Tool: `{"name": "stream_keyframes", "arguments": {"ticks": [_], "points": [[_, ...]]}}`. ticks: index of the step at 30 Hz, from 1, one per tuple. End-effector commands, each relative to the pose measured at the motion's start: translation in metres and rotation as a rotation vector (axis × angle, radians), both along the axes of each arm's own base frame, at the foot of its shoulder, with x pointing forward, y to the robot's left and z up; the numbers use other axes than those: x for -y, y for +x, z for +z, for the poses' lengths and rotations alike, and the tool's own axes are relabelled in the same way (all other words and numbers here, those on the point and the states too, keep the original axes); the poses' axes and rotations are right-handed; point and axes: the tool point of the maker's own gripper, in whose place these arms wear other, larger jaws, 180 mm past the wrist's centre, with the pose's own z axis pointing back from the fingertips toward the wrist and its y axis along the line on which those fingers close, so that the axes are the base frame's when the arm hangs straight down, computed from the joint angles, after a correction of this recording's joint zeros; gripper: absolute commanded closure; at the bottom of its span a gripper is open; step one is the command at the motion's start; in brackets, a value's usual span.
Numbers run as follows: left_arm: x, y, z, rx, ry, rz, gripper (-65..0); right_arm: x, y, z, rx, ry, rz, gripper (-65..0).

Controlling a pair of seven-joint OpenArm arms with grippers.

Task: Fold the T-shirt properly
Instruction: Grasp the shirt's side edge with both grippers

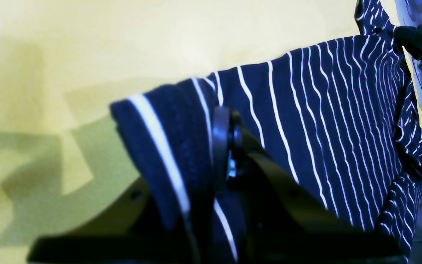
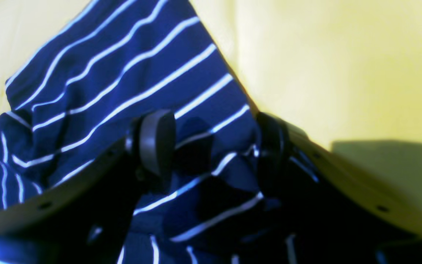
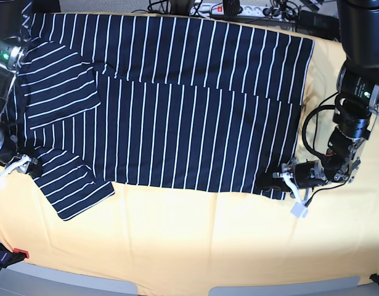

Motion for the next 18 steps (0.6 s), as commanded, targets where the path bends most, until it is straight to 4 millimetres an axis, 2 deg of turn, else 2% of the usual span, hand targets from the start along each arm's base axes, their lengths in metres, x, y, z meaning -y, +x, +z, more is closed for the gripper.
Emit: {"name": "stream_keyframes", "arguments": {"ticks": [1, 9, 12, 14, 17, 18], "points": [[-0.006, -0.001, -0.001, -0.016, 0.053, -0.029, 0.0, 0.013, 0.012, 0.024, 0.068, -0.032, -0.012, -36.4], [-0.005, -0.001, 0.0, -0.015, 0.051, -0.028, 0.0, 0.031, 0.008, 0.023, 0.05, -0.123, -0.027, -36.4], [-0.005, -0.001, 0.0, -0.015, 0.052, -0.028, 0.0, 0.026, 0.009, 0.021, 0.048, -0.113, -0.019, -34.3], [-0.005, -0.001, 0.0, -0.015, 0.051, -0.028, 0.0, 0.022, 0.01, 0.022, 0.057, -0.105, -0.005, -24.7], [-0.005, 0.0, 0.0, -0.013, 0.052, -0.028, 0.0, 0.024, 0.013, 0.03, 0.094, -0.076, -0.021, -2.2], [-0.005, 0.0, 0.001, -0.012, 0.052, -0.028, 0.0, 0.025, 0.015, 0.034, 0.11, -0.07, -0.028, 0.0]]}}
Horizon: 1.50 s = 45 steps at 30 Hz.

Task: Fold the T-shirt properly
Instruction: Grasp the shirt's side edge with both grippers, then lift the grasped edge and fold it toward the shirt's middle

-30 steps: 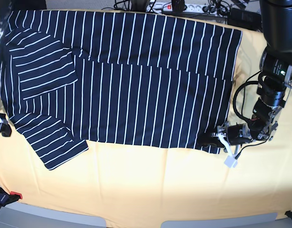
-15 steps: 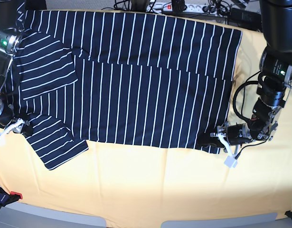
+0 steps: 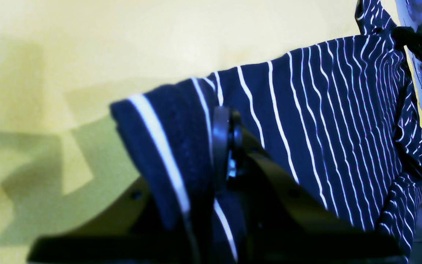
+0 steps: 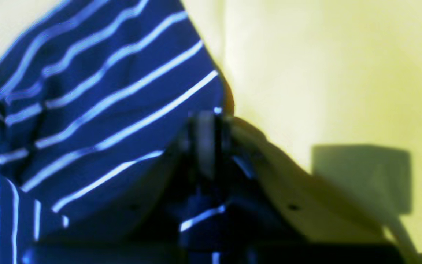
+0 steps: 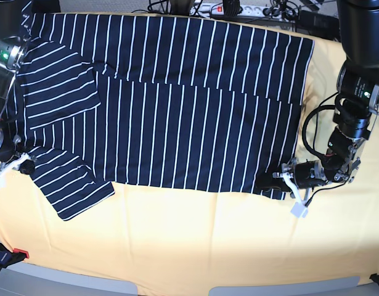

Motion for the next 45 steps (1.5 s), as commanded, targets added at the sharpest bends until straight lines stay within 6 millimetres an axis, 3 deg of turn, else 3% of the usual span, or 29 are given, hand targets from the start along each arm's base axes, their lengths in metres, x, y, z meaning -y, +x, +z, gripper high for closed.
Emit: {"name": "stream_keyframes", "arguments": {"ticks": [1, 5, 9, 15, 28, 35, 39, 45], "points": [[-0.006, 0.001, 0.002, -0.011, 0.052, -0.028, 0.0, 0.016, 0.014, 0.033, 0.095, -0.006, -0.025, 0.0], [-0.006, 0.005, 0.006, 0.003, 0.05, -0.024, 0.0, 0.026, 0.017, 0.049, 0.139, 0.012, -0.046, 0.0], [-0.013, 0.023, 0.023, 0.08, 0.059, 0.014, 0.0, 0.033, 0.015, 0.053, 0.136, -0.009, -0.049, 0.0], [-0.028, 0.049, 0.05, 0.2, 0.058, 0.087, 0.0, 0.029, 0.018, 0.051, 0.145, -0.02, -0.043, 0.0], [-0.038, 0.066, 0.062, 0.352, 0.115, 0.122, 0.0, 0.009, 0.04, 0.053, 0.203, -0.106, 0.002, 0.0], [-0.017, 0.072, 0.064, 0.387, 0.105, 0.095, 0.0, 0.013, 0.057, 0.076, 0.245, -0.141, -0.012, 0.0], [-0.003, 0.071, 0.064, 0.377, 0.092, 0.069, 0.0, -0.002, 0.057, 0.068, 0.215, -0.167, 0.064, 0.0], [0.017, 0.06, 0.074, 0.314, 0.073, -0.031, 0.0, -0.004, 0.054, 0.064, 0.18, -0.156, 0.085, 0.0]]}}
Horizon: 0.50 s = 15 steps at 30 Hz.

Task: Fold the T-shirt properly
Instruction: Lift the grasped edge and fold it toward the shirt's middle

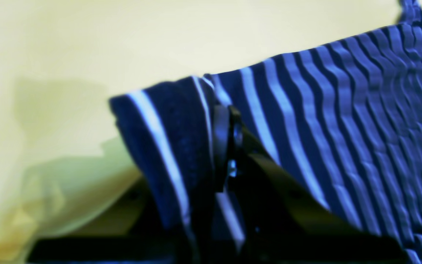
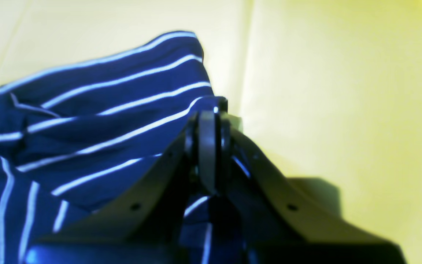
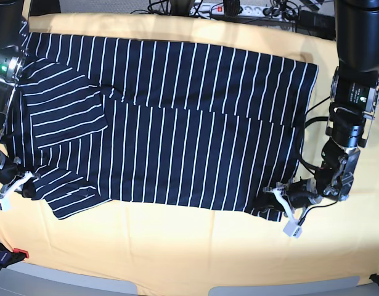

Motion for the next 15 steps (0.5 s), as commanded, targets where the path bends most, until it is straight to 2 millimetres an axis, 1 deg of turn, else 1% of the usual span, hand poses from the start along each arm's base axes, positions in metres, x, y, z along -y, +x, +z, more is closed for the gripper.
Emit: {"name": "stream_keyframes", "arguments": {"ticks": [1, 7, 10, 12, 15], "points": [[0.002, 0.013, 0.031, 0.059, -0.038, -0.007, 0.0, 0.011, 0.01, 0.028, 0.061, -0.005, -0.013, 0.0], [0.022, -0.007, 0.037, -0.014, -0.081, -0.103, 0.0, 0.015, -0.002, 0.022, -0.002, 0.013, -0.014, 0.0], [0.032, -0.016, 0.041, -0.042, -0.091, -0.153, 0.0, 0.017, -0.008, 0.029, -0.003, -0.019, 0.006, 0.0], [0.034, -0.019, 0.047, -0.042, -0.096, -0.176, 0.0, 0.016, -0.012, 0.035, 0.006, -0.035, 0.022, 0.0], [0.032, -0.023, 0.054, -0.034, -0.082, -0.202, 0.0, 0.013, -0.022, 0.035, -0.011, -0.052, 0.046, 0.0]]}}
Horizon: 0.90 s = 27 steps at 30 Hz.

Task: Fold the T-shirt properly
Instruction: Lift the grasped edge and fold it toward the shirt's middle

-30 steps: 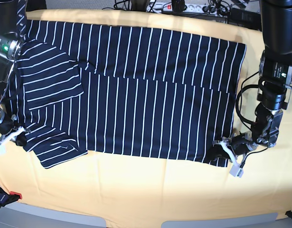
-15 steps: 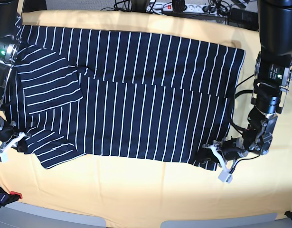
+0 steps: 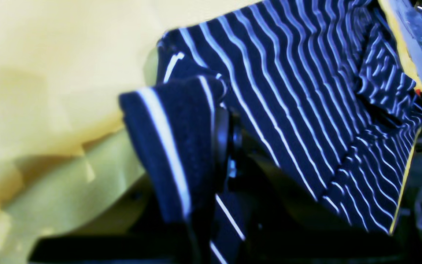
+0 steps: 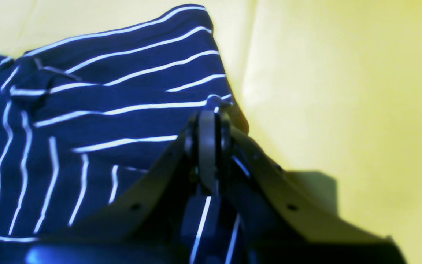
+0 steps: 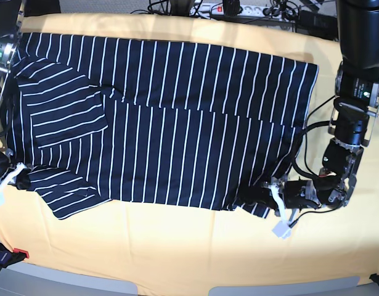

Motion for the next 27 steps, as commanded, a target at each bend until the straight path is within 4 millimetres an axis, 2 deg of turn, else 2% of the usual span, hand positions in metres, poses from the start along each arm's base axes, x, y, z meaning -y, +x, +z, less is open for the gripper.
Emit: {"name": "stream_keyframes", "arguments": {"ticks": [1, 5, 8, 12, 16, 23, 27], "points": [[-0.004, 0.012, 0.029, 0.068, -0.018, 0.0, 0.0, 0.01, 0.005, 0.021, 0.049, -0.018, -0.005, 0.0], [-0.015, 0.004, 0.026, 0.07, 0.007, -0.005, 0.0, 0.009, -0.007, 0.006, 0.016, -0.023, 0.001, 0.0], [-0.02, -0.01, 0.014, 0.048, 0.014, -0.014, 0.0, 0.008, -0.013, 0.0, 0.0, -0.022, 0.002, 0.0], [-0.023, -0.033, -0.002, 0.025, 0.035, -0.041, 0.0, 0.012, -0.014, 0.0, -0.007, -0.03, 0.0, 0.0], [-0.032, -0.05, -0.007, 0.029, 0.071, -0.064, 0.0, 0.021, -0.016, 0.006, -0.007, -0.037, -0.009, 0.0], [-0.06, -0.049, 0.0, 0.05, 0.105, -0.022, 0.0, 0.028, -0.021, 0.007, -0.036, -0.042, -0.015, 0.0], [-0.068, -0.051, -0.001, 0.043, 0.125, -0.017, 0.0, 0.028, -0.022, 0.007, -0.04, -0.047, -0.015, 0.0]]}}
